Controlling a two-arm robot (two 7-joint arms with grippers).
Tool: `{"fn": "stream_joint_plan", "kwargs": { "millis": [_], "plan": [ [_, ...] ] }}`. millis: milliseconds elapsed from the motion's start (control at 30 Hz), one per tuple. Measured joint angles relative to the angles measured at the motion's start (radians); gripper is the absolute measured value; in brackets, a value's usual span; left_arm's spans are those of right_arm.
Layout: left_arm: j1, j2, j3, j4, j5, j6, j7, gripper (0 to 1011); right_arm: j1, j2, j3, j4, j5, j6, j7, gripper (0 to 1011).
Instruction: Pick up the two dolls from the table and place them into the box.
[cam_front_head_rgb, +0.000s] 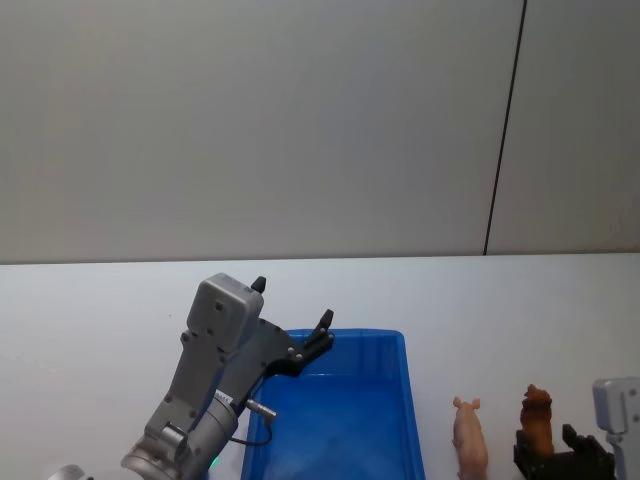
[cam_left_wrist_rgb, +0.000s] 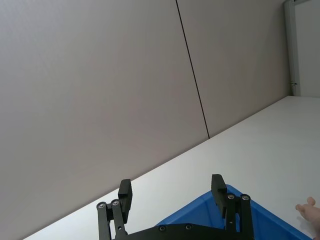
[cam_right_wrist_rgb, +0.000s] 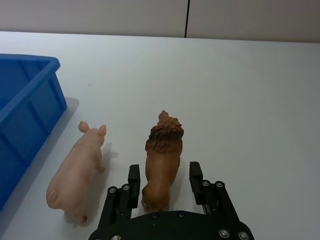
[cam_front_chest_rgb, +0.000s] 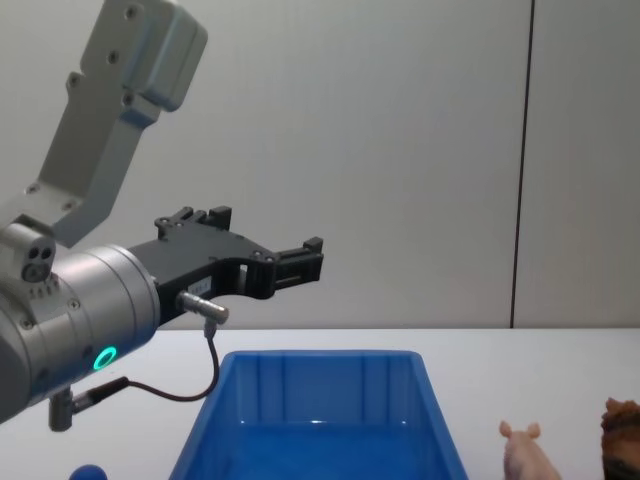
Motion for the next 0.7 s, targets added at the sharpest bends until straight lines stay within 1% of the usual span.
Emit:
{"fn": "stream_joint_plan", "kwargs": {
  "millis": [133, 200, 267, 300, 367, 400, 700],
  "plan": [
    [0.000, 0.000, 0.000, 0.000, 0.000, 0.000, 0.000, 1001, 0.000, -0.004, 0.001, 0.007, 0.004, 0.003, -0.001, 530],
    [0.000, 0.000, 0.000, 0.000, 0.000, 0.000, 0.000, 1001, 0.000, -0.007, 0.001, 0.010, 0.006, 0.004, -0.001, 448],
    [0.000, 0.000, 0.000, 0.000, 0.000, 0.000, 0.000, 1001, 0.000, -0.008, 0.002, 0.011, 0.007, 0.004, -0.001, 414],
    [0.000, 0.000, 0.000, 0.000, 0.000, 0.000, 0.000, 1001, 0.000, -0.010, 0.002, 0.012, 0.007, 0.004, -0.001, 358],
    [0.000, 0.000, 0.000, 0.000, 0.000, 0.000, 0.000, 1001, 0.000, -0.010, 0.002, 0.012, 0.007, 0.002, 0.001, 315],
    [0.000, 0.000, 0.000, 0.000, 0.000, 0.000, 0.000, 1001, -0.001, -0.011, 0.002, 0.012, 0.007, -0.002, 0.004, 303],
    [0.000, 0.000, 0.000, 0.000, 0.000, 0.000, 0.000, 1001, -0.005, -0.012, 0.002, -0.006, -0.009, -0.053, 0.033, 303]
  ]
}}
